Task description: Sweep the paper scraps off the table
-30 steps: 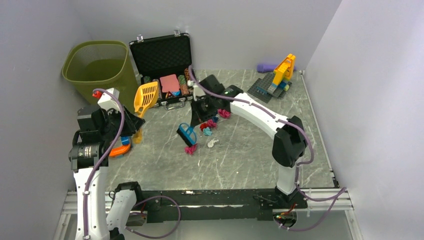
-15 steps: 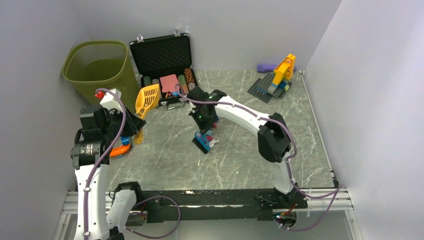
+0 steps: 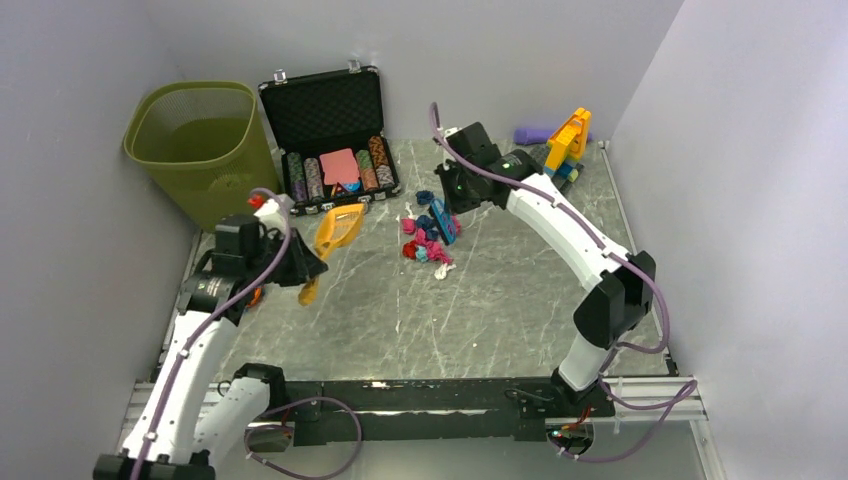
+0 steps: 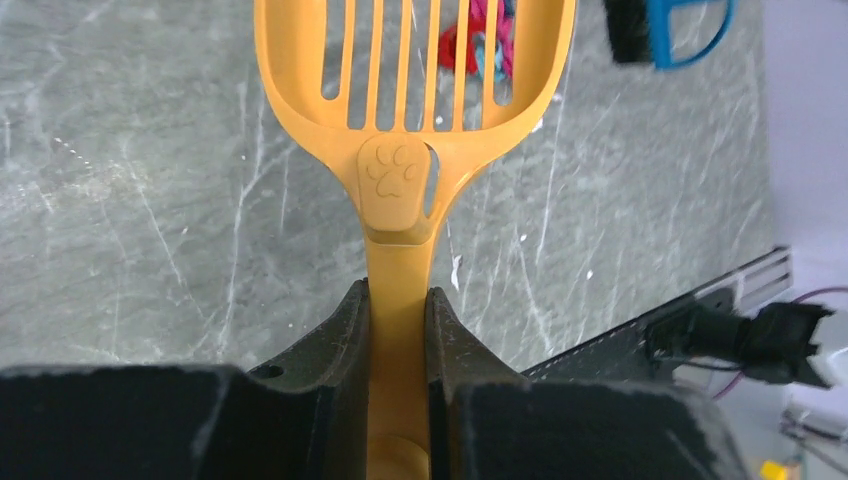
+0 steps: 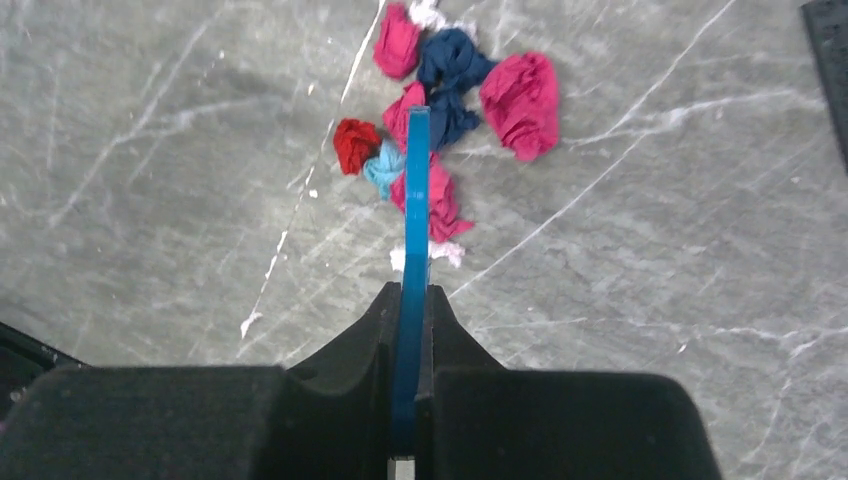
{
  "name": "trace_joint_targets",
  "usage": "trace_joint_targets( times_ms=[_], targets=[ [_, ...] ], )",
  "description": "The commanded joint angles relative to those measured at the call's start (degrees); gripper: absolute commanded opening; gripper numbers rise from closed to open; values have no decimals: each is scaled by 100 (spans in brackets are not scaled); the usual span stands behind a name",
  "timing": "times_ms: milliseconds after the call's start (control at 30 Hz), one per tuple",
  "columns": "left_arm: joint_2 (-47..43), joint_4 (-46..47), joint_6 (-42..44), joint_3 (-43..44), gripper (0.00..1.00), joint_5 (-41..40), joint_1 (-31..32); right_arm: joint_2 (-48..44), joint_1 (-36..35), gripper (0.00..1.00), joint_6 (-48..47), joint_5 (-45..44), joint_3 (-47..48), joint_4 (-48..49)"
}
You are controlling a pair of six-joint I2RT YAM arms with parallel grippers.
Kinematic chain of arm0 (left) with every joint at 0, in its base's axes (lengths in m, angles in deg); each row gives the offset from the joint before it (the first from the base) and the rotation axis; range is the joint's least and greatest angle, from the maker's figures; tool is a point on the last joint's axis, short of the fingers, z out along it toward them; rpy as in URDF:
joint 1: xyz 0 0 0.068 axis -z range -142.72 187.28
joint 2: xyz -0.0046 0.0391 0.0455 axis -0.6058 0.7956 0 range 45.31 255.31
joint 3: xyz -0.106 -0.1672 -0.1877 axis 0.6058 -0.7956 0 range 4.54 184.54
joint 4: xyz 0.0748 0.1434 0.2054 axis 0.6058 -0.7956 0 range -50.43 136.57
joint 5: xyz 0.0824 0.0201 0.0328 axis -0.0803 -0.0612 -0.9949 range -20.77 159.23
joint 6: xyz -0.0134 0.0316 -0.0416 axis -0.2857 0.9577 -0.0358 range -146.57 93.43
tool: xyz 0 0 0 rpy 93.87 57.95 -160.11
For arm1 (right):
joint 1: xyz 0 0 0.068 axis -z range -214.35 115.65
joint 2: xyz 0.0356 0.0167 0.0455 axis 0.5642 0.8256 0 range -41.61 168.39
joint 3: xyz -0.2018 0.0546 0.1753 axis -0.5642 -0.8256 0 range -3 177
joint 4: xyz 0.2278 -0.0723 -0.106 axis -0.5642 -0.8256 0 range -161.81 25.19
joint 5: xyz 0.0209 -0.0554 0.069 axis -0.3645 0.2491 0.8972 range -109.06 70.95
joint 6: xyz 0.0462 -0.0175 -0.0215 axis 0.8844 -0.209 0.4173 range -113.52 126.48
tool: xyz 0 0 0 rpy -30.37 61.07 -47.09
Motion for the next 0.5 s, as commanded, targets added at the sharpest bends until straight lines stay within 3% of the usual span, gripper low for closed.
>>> trace_joint_targets(
  times_ms=[0,233,333,467],
  targets=[
    [375,56,159,272,0,-1286,1180,-193,225,0,-174,-202,101,354],
    [1378,-607,190,645,0,-2914,3277,425,353,0,-235,-1826,366,141],
    [1806,-672,133,758,0,-3141,3689,875,407,0,-256,-2251,567,98],
    [2465,-758,335,949,0,-3205,3771,1448,483,0,-422,-2338,1005,74]
  ],
)
